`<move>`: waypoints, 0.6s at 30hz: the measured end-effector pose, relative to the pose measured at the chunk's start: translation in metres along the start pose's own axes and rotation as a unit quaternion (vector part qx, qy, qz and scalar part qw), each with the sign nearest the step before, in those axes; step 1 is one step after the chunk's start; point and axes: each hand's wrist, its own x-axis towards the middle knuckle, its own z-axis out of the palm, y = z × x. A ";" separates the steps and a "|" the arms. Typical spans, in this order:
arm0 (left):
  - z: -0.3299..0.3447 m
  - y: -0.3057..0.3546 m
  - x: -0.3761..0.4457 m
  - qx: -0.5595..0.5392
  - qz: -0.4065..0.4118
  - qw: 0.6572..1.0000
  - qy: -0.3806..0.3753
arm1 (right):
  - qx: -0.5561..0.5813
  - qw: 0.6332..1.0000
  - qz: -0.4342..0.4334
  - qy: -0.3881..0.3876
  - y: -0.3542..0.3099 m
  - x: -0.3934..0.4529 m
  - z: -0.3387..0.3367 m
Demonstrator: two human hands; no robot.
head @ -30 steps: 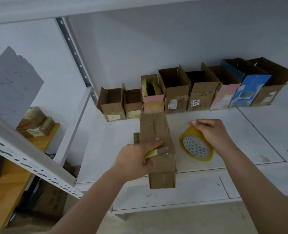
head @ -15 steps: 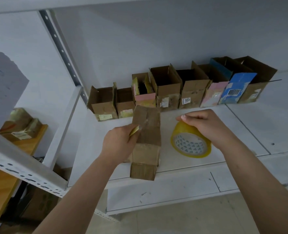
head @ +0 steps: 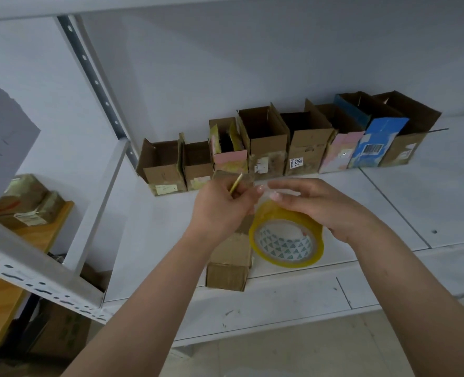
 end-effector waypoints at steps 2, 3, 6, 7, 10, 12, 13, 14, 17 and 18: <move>-0.009 -0.006 -0.001 0.036 -0.010 0.999 0.018 | 0.032 0.999 0.005 -0.010 0.000 -0.001 -0.003; -0.015 -0.009 -0.002 0.052 -0.014 0.998 0.029 | 0.026 1.000 0.002 -0.010 0.001 0.001 -0.005; -0.039 -0.028 -0.004 0.080 -0.035 0.993 0.078 | -0.022 1.000 0.013 0.007 0.002 0.004 -0.012; -0.049 -0.037 -0.005 0.072 -0.050 0.992 0.096 | -0.048 0.998 0.024 0.021 0.005 0.004 -0.014; -0.068 -0.065 -0.013 0.083 -0.086 0.985 0.124 | -0.203 0.976 0.054 0.055 0.019 0.007 -0.013; -0.067 -0.077 -0.016 0.111 -0.090 0.982 0.125 | -0.246 0.966 0.059 0.061 0.028 0.009 -0.005; -0.066 -0.081 -0.016 0.118 -0.091 0.981 0.128 | -0.254 0.963 0.060 0.064 0.030 0.010 -0.002; -0.064 -0.084 -0.016 0.123 -0.091 0.980 0.130 | -0.259 0.962 0.063 0.065 0.032 0.011 -0.001; -0.064 -0.091 -0.011 0.142 -0.085 0.977 0.133 | -0.238 0.966 0.078 0.060 0.040 0.013 -0.002; -0.063 -0.094 -0.009 0.148 -0.085 0.976 0.132 | -0.238 0.966 0.083 0.060 0.043 0.014 -0.001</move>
